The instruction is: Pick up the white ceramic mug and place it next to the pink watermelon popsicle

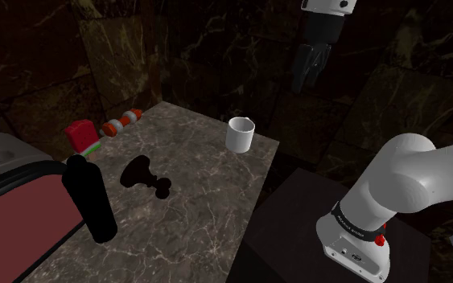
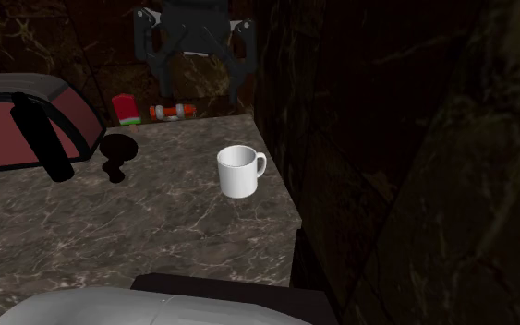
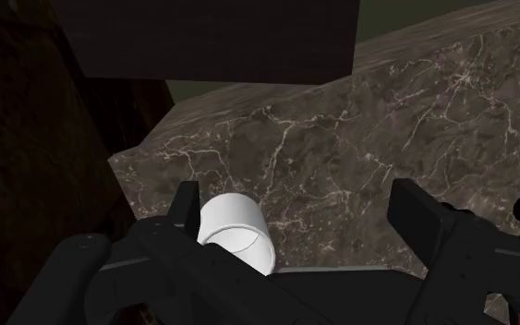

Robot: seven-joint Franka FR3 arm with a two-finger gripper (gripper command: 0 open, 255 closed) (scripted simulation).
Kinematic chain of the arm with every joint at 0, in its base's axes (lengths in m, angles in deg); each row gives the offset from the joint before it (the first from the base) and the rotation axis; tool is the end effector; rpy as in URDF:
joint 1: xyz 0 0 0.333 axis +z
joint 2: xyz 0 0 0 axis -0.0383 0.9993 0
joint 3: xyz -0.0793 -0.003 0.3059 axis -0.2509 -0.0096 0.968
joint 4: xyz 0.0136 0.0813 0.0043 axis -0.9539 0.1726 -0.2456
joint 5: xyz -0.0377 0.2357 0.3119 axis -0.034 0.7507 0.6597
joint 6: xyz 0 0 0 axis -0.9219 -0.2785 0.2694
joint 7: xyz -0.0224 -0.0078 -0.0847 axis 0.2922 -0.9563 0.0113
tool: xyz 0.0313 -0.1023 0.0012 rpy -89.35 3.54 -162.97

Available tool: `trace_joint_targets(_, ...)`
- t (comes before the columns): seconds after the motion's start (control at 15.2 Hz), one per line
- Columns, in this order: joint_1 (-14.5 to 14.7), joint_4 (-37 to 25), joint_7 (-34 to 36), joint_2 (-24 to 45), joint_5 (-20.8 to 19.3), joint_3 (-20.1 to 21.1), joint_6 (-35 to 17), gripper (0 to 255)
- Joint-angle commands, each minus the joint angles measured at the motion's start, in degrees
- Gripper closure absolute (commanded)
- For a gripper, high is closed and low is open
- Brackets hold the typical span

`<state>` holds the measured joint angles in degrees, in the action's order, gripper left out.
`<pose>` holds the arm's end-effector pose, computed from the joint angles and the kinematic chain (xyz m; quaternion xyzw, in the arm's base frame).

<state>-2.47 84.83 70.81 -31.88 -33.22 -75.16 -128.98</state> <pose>0.2904 0.0310 0.5901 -0.9985 -0.0172 0.0319 0.0418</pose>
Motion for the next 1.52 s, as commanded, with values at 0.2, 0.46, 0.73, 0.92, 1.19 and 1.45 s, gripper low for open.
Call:
trace_joint_targets(0.2,0.33,4.04,-0.56,1.71,-0.06,1.17,-7.33,0)
trace_joint_targets(0.46,0.70,8.26,-1.14,5.46,-0.18,2.76,-17.40,0)
trace_joint_targets(0.73,0.88,11.05,-1.47,10.90,-0.53,4.40,-27.72,0)
trace_joint_targets(0.92,0.82,12.13,-1.48,16.02,-1.10,5.67,-35.48,0)
trace_joint_targets(1.19,0.38,12.16,-0.92,24.02,-2.64,7.38,-45.55,0)
trace_joint_targets(1.45,-0.11,12.17,-0.14,29.56,-4.09,8.36,-52.06,0)
